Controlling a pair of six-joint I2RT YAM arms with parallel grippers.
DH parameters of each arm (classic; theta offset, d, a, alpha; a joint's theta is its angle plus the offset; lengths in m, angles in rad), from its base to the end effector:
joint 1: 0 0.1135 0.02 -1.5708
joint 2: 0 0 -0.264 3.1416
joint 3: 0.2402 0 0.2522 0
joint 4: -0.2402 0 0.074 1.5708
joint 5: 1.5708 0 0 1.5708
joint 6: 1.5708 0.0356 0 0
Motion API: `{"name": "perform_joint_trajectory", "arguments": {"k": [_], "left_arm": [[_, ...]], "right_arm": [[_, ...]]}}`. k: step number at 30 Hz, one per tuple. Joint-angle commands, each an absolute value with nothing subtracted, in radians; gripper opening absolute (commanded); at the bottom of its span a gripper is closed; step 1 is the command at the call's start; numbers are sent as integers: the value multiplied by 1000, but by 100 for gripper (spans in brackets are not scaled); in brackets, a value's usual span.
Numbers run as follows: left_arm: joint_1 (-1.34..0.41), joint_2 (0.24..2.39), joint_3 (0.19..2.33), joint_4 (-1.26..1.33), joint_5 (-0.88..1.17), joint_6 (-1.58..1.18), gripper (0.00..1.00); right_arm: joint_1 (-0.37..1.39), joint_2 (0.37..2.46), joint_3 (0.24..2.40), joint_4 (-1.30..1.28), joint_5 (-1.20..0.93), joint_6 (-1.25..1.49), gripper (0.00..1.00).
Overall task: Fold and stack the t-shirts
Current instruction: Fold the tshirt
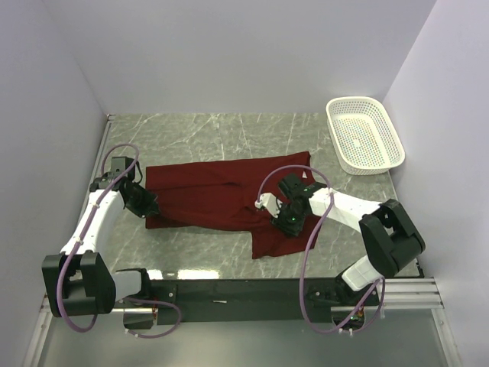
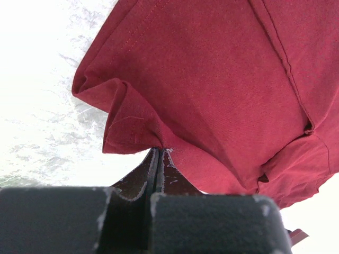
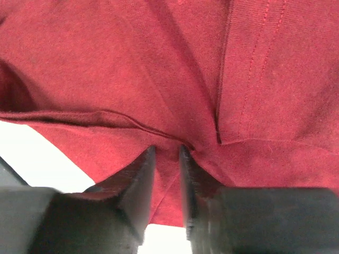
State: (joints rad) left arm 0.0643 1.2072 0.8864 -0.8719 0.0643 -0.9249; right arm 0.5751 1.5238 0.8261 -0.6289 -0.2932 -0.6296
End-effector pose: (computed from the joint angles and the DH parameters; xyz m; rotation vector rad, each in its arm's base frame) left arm 0.2176 0.0117 0.2381 -1.3179 2.4801 -0.3063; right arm 0.2126 0.1500 0.1609 -1.6643 2.3290 0.4129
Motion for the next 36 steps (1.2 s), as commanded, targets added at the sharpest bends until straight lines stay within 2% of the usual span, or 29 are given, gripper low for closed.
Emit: {"name": "perform_joint_trajectory", "arguments": {"k": [1, 6, 9, 20, 30, 36], "left_arm": [[69, 1190, 884, -850, 75, -907, 0], [72, 1189, 885, -851, 72, -905, 0], [72, 1187, 882, -851, 74, -902, 0], [83, 1186, 900, -858, 75, -893, 1], [89, 1252, 995, -839, 68, -919, 0], [95, 1341, 1051, -813, 74, -917, 0]], "right_arm": [[569, 1532, 841, -612, -290, -626, 30], [569, 1502, 839, -626, -299, -635, 6], [566, 1471, 844, -650, -307, -641, 0], [497, 1203, 963, -782, -327, -663, 0], [374, 1212, 1207, -585, -219, -574, 0], [350, 1270, 1330, -529, -235, -554, 0]]}}
